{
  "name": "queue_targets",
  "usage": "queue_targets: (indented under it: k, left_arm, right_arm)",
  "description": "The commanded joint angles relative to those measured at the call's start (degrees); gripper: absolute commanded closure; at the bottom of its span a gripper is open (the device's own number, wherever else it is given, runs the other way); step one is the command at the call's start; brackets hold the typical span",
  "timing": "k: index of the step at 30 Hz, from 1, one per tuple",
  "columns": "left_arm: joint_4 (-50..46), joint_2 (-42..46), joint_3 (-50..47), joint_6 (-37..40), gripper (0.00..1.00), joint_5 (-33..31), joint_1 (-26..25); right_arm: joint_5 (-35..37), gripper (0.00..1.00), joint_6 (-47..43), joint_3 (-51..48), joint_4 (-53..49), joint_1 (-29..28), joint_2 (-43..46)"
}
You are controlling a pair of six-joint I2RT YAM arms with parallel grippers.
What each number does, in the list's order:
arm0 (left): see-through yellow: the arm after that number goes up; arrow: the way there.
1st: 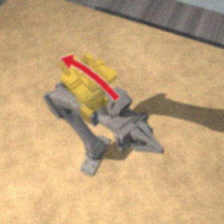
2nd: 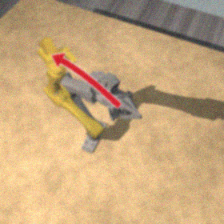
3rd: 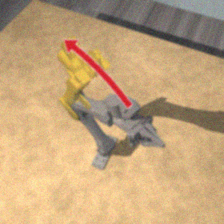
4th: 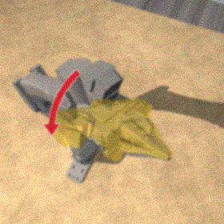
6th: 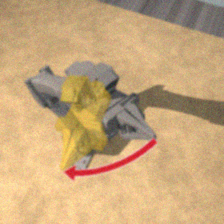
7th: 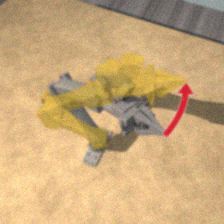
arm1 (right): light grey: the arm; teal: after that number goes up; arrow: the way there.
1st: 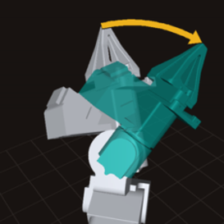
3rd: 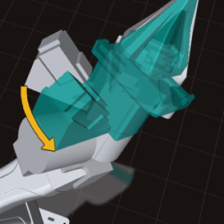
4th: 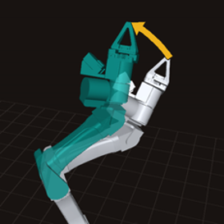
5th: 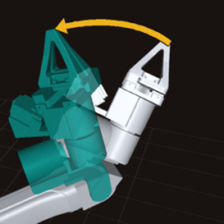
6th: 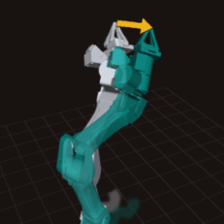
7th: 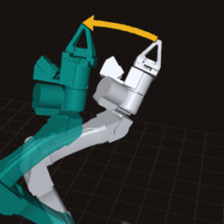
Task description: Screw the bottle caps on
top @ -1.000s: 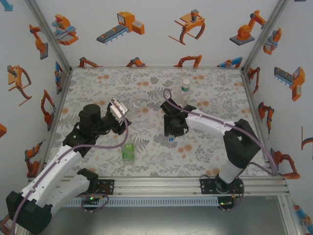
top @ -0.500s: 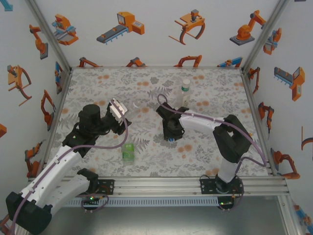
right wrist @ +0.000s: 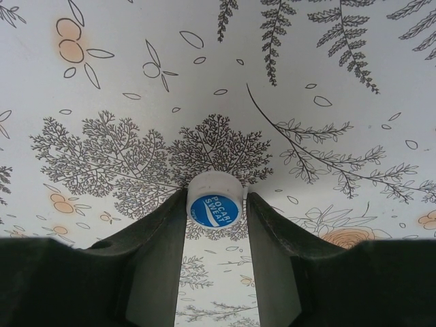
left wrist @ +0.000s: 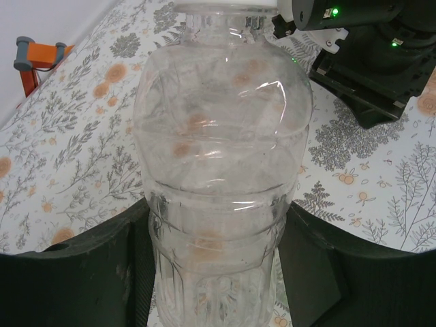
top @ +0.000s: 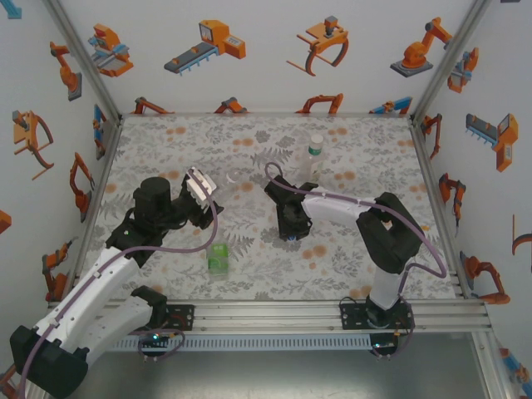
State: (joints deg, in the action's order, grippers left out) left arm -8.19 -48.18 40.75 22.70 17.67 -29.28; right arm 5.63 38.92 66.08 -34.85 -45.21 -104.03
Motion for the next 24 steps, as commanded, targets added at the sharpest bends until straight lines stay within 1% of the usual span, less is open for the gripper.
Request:
queue_targets:
  k: [1, 11, 18, 24]
  left_arm:
    - [0.3, 0.2, 1.9, -0.4, 1.00, 1.4, -0.3]
    - [0.3, 0.0, 1.8, -0.3, 1.00, 1.2, -0.3]
    - [0.3, 0.3, 1.5, -0.4, 1.00, 0.8, -0.3]
    - [0.3, 0.5, 1.6, -0.3, 1.00, 1.0, -0.3]
  right_arm:
    - [1.3, 0.59, -1.1, 0.1, 0.9, -0.4, -0.5]
    - [1.0, 0.60, -1.7, 0.1, 1.0, -0.4, -0.8]
    - [1.0, 0.63, -1.8, -0.2, 0.7, -0.4, -0.7]
    - [1.5, 0.62, -2.1, 0.1, 0.6, -0.4, -0.9]
